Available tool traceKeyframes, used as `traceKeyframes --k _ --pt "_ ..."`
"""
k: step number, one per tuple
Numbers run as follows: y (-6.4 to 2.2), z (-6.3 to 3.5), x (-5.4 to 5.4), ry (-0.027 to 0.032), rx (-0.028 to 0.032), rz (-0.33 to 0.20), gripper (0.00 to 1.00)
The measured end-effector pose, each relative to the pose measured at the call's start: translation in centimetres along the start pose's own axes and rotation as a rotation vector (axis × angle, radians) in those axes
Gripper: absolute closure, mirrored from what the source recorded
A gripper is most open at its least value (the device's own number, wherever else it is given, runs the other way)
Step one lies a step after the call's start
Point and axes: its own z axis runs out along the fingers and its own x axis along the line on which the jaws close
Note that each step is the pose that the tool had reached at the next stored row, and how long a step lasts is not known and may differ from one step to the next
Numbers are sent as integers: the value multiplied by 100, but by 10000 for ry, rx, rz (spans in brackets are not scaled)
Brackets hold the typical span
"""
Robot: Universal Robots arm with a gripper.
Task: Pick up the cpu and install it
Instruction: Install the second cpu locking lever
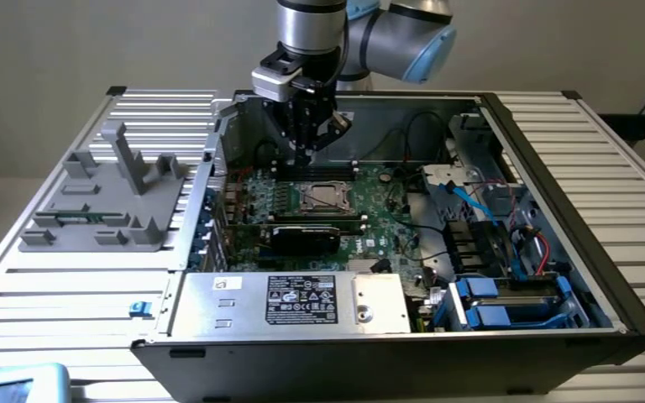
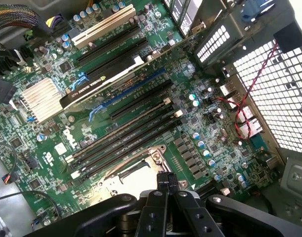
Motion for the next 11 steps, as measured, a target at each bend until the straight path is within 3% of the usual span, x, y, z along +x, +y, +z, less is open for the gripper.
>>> traceKeyframes --k 2,6,11 --pt "14 1 -1 -5 8 0 89" --pt "41 1 17 -60 97 -6 89" --pt "85 2 89 -136 121 -16 89"
